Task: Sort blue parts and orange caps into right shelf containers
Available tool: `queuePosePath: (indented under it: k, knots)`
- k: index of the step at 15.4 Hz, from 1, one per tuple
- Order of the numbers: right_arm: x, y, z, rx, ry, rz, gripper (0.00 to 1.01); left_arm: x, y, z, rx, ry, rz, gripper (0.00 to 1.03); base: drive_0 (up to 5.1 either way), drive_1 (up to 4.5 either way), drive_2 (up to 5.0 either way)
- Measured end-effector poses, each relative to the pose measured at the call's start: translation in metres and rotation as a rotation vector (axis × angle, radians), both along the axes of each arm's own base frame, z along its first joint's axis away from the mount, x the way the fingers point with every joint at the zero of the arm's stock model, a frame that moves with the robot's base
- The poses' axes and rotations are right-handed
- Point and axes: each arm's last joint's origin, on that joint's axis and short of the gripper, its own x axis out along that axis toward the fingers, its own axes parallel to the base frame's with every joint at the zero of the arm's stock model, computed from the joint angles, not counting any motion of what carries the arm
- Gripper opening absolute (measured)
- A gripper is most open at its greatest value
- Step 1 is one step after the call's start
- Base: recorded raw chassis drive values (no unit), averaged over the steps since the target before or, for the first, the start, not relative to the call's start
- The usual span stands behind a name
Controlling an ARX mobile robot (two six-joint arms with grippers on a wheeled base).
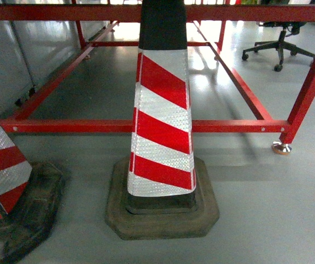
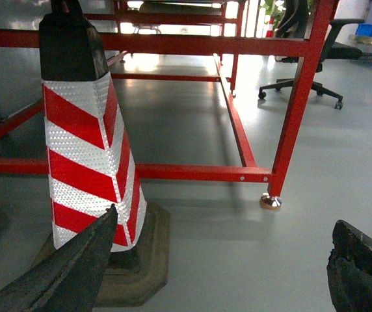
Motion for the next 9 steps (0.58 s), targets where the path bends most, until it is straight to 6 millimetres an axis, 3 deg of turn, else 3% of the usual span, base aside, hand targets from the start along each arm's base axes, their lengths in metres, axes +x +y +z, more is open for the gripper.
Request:
queuePosePath:
  k: [9]
  knots:
    - [0.0,0.0,0.0,0.0,0.0,0.0,0.98,0.0,0.0,0.0,0.0,0.0,0.0,0.98,0.0,0.0,0.0]
